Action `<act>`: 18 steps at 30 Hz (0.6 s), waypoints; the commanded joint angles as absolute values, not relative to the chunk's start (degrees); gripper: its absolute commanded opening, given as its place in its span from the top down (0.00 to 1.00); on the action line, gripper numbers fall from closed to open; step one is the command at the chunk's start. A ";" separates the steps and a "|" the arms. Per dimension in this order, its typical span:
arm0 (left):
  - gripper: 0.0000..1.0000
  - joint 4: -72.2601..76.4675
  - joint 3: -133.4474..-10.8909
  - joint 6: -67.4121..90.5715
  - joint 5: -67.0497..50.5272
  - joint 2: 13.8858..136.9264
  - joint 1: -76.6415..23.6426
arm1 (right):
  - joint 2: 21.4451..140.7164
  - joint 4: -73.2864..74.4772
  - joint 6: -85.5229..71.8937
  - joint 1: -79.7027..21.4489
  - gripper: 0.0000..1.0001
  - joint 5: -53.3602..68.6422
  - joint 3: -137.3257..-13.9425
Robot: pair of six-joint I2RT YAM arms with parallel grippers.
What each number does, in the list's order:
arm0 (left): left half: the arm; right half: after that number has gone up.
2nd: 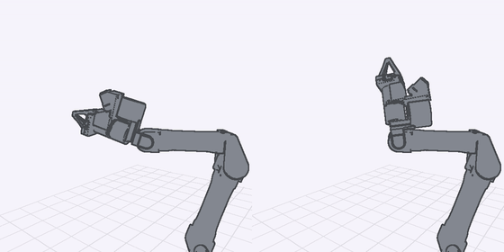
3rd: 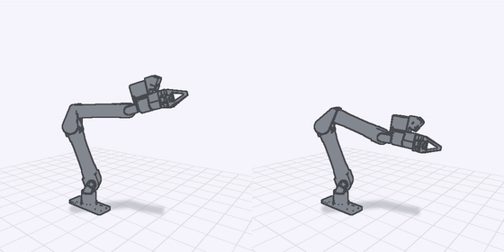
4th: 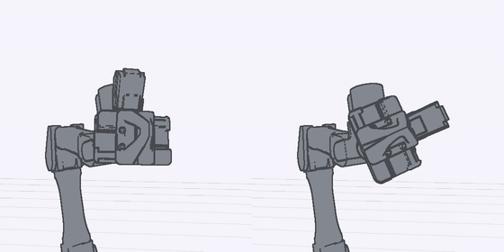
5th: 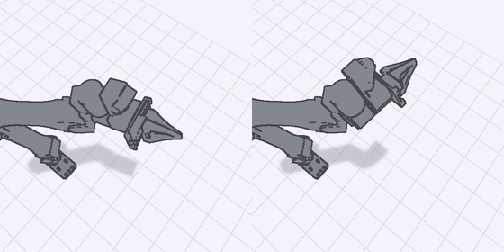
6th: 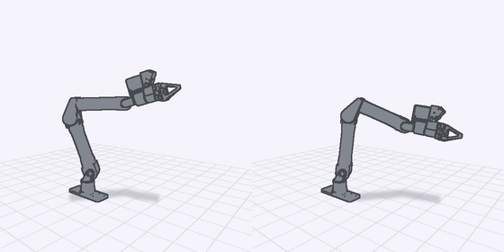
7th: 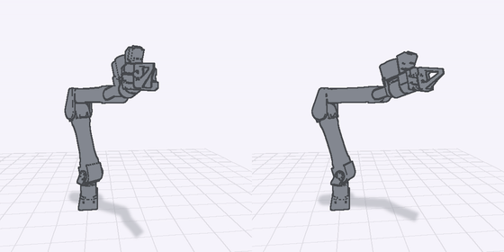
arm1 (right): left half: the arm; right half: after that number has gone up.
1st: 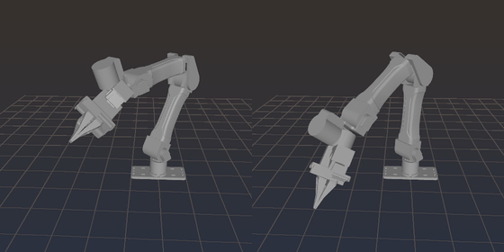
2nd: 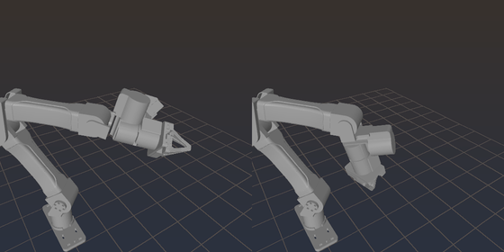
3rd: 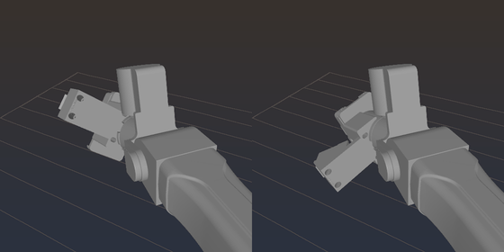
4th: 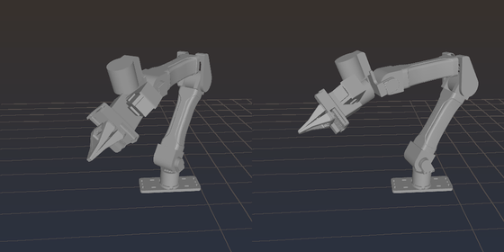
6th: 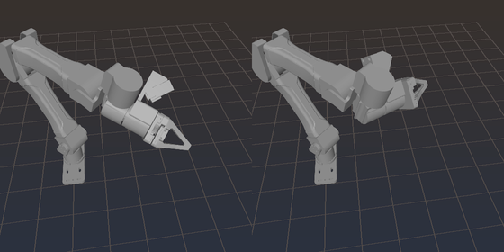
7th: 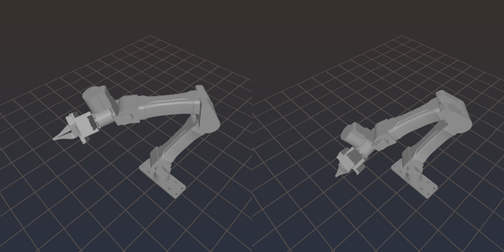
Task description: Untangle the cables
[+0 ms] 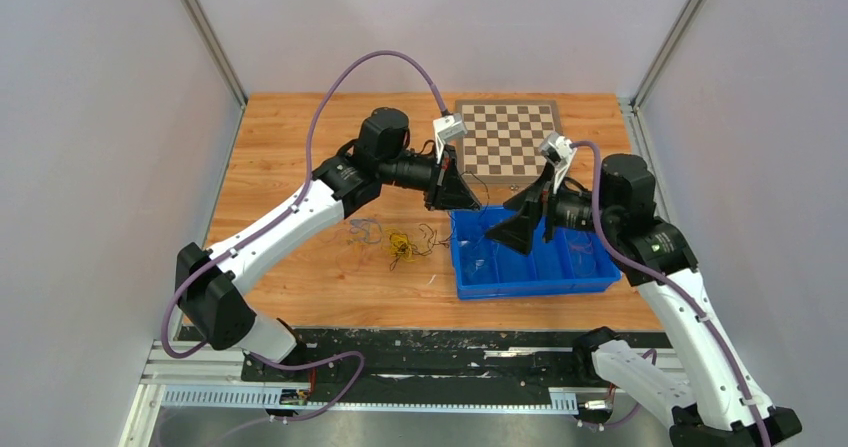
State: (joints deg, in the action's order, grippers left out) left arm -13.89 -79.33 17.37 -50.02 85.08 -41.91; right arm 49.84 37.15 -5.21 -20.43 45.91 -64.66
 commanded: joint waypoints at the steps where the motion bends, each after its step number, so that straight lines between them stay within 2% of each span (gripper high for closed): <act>1: 1.00 -8.35 -81.15 22.29 -51.61 83.80 -42.01 | 50.01 28.41 -10.51 -20.23 0.03 42.16 -59.90; 9: 1.00 -3.59 -80.54 26.60 -54.94 84.18 -41.91 | 53.75 17.67 -14.91 -21.38 0.21 45.26 -58.73; 13: 1.00 -0.58 -80.21 30.68 -54.67 84.62 -40.40 | 54.07 16.76 -14.45 -21.88 0.48 48.80 -58.21; 16: 1.00 2.57 -80.21 33.82 -55.14 84.86 -39.05 | 52.62 17.27 -13.40 -21.93 0.58 49.32 -57.20; 18: 1.00 3.77 -80.17 34.82 -55.45 84.90 -38.41 | 52.00 17.33 -13.20 -21.86 0.77 49.49 -56.93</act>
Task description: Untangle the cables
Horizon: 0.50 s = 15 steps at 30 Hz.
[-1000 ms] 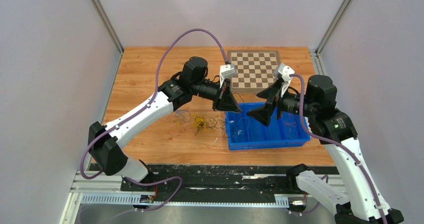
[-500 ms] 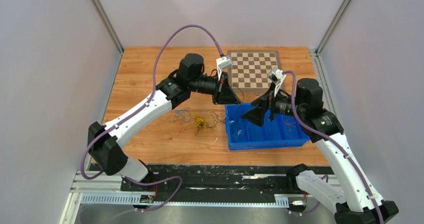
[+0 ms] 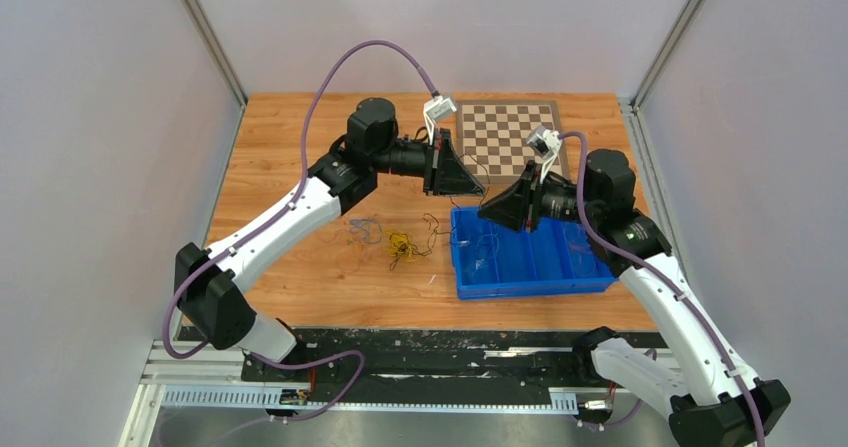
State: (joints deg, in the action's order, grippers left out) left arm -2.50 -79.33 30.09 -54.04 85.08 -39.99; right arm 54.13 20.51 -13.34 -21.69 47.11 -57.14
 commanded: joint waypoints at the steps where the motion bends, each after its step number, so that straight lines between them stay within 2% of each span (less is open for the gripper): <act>1: 1.00 4.41 -79.98 35.12 -55.59 84.88 -38.21 | 51.95 17.39 -13.26 -21.92 0.85 49.86 -56.99; 3: 1.00 5.36 -79.56 36.10 -55.85 84.77 -38.03 | 52.25 17.47 -13.46 -21.83 0.99 50.85 -57.77; 6: 1.00 6.67 -79.14 37.30 -55.99 84.59 -37.91 | 52.56 17.58 -13.65 -21.82 1.00 51.04 -59.01; 7: 1.00 6.81 -79.11 37.33 -55.94 84.49 -37.89 | 52.64 17.57 -13.56 -21.80 0.96 50.86 -59.32; 8: 1.00 6.88 -79.06 37.35 -56.02 84.48 -37.88 | 52.79 17.61 -13.62 -21.80 0.84 50.70 -59.51; 10: 1.00 6.99 -78.98 37.55 -56.22 84.39 -37.90 | 53.10 17.64 -13.56 -21.96 0.46 49.07 -59.59; 11: 1.00 7.28 -78.94 37.63 -56.32 84.44 -37.86 | 53.32 17.59 -13.17 -21.94 0.35 47.90 -59.63; 12: 1.00 7.64 -78.84 38.02 -56.62 84.45 -37.87 | 53.65 17.51 -12.61 -21.96 0.30 47.22 -59.78; 15: 1.00 9.37 -78.46 39.97 -57.33 84.88 -37.95 | 55.40 15.42 -12.25 -22.60 0.30 46.61 -60.12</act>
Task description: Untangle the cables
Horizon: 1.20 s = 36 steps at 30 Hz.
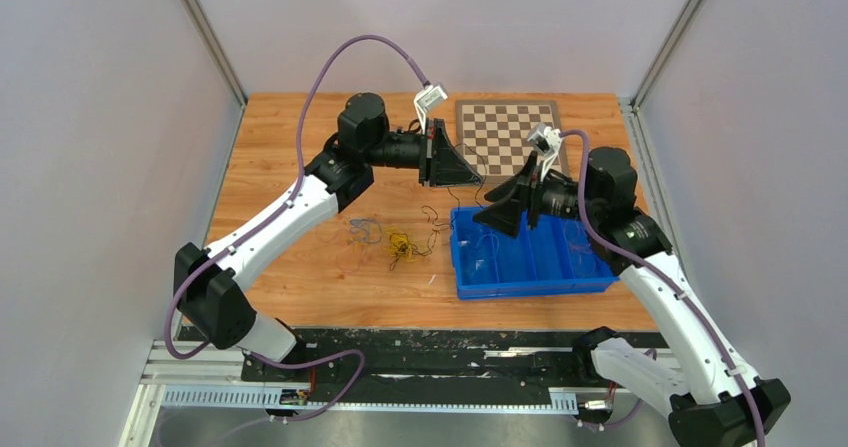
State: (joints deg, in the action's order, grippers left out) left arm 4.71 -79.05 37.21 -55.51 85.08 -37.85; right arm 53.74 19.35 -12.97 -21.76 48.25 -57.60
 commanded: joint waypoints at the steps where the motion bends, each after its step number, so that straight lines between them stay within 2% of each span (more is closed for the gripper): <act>1: 1.00 10.30 -78.39 40.42 -57.36 85.07 -37.92 | 56.09 14.08 -12.79 -22.99 0.31 46.96 -59.88; 4: 1.00 12.14 -78.43 42.73 -57.49 85.56 -37.93 | 57.71 10.57 -14.22 -24.72 0.40 47.72 -58.78; 6: 1.00 12.59 -78.67 42.98 -57.42 85.65 -37.89 | 58.00 10.02 -14.61 -24.95 0.62 48.24 -58.75; 8: 1.00 11.75 -78.57 42.03 -57.16 85.45 -37.84 | 57.40 10.73 -14.33 -24.76 0.95 48.19 -59.35; 9: 1.00 11.13 -78.11 41.76 -57.06 85.26 -37.72 | 56.69 11.29 -14.25 -24.49 1.00 48.10 -59.82; 11: 1.00 10.52 -76.63 41.34 -56.63 84.81 -37.08 | 55.01 12.68 -14.64 -23.67 1.00 48.24 -60.93; 15: 0.87 9.76 -72.88 40.88 -55.67 83.52 -33.92 | 51.26 15.97 -15.19 -20.95 1.00 47.97 -63.41; 17: 0.77 7.20 -71.89 37.95 -55.34 82.65 -32.52 | 49.55 17.33 -15.20 -19.26 1.00 47.25 -63.98; 22: 0.75 -10.09 -72.28 15.16 -52.68 79.23 -32.24 | 47.10 19.10 -14.60 -13.96 1.00 44.19 -64.42; 26: 0.80 -18.79 -72.04 1.72 -50.96 75.29 -32.37 | 46.29 19.17 -15.10 -10.46 1.00 43.09 -64.08; 28: 0.69 -21.72 -72.34 -2.89 -50.69 74.09 -32.35 | 46.27 19.20 -15.21 -10.20 1.00 43.23 -63.99; 29: 0.48 -22.50 -73.08 -4.85 -50.55 73.83 -32.35 | 46.31 19.24 -15.12 -10.12 1.00 43.32 -63.80; 30: 0.39 -24.00 -73.54 -5.64 -50.37 73.21 -32.37 | 46.24 19.21 -14.81 -10.17 1.00 43.31 -63.62; 32: 0.12 -25.03 -74.94 -7.56 -49.74 72.04 -32.30 | 45.94 19.33 -13.22 -10.19 1.00 43.27 -63.11; 33: 0.03 -24.99 -75.93 -8.48 -48.80 71.61 -32.28 | 45.77 19.49 -12.41 -10.13 1.00 43.57 -62.92; 36: 0.00 -22.69 -77.98 -9.03 -46.26 70.28 -32.26 | 45.48 20.10 -9.82 -10.17 1.00 45.32 -62.54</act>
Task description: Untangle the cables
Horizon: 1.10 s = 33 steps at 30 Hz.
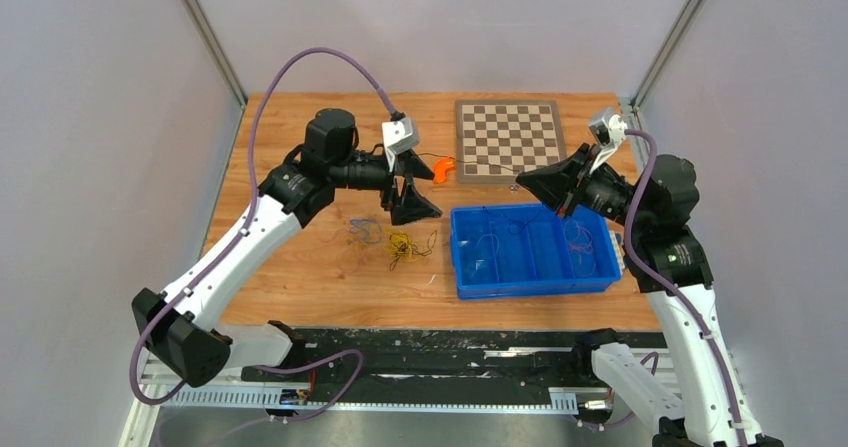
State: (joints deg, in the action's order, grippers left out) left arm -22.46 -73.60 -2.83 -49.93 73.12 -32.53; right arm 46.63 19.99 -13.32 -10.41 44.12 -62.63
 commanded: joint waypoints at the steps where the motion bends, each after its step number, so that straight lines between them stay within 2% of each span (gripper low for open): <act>1: 0.00 -21.89 -78.36 -8.72 -45.49 70.30 -32.30 | 45.60 20.72 -8.79 -10.16 1.00 45.64 -62.57; 6: 0.00 -18.89 -83.21 -8.22 -42.54 72.31 -32.28 | 45.15 22.14 -5.27 -10.19 1.00 44.82 -62.36; 9: 0.00 -14.35 -80.18 -8.60 -38.33 69.60 -31.02 | 44.24 23.37 -3.03 -10.14 1.00 42.72 -63.77; 18: 0.00 -8.79 -68.38 -4.34 -32.59 66.60 -12.67 | 43.48 24.90 -1.36 -8.94 1.00 39.44 -67.43; 22: 0.00 -12.44 -68.24 -7.77 -38.10 68.36 -7.25 | 44.26 24.75 -1.60 -8.79 1.00 38.63 -68.32; 25: 0.00 -13.11 -67.76 -12.49 -46.71 67.02 -7.83 | 45.03 24.38 -2.21 -8.77 1.00 39.10 -68.08; 33: 0.00 -10.64 -70.52 -12.86 -48.90 65.03 -19.89 | 45.72 22.64 -3.44 -8.75 1.00 43.25 -67.06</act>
